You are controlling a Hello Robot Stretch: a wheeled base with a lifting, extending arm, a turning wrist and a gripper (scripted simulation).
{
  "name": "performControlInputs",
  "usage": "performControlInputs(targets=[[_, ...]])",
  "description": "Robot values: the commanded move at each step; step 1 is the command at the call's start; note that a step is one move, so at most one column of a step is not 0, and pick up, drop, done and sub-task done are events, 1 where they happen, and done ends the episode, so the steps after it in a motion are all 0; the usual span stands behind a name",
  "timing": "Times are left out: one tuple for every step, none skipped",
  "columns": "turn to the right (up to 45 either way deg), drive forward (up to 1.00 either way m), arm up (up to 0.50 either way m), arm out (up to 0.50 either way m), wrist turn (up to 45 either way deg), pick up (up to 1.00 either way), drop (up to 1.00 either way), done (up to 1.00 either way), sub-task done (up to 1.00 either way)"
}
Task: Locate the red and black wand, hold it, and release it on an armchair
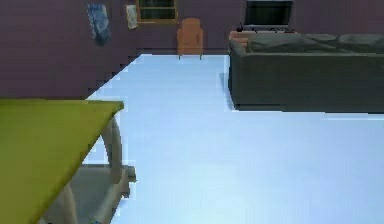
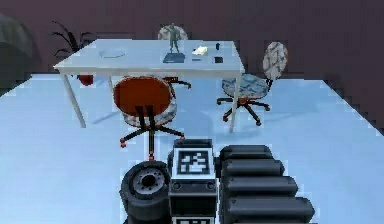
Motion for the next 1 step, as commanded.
performControlInputs(targets=[[0.0,1.0,0.0,0.0,0.0,0.0,0.0,0.0,0.0]])
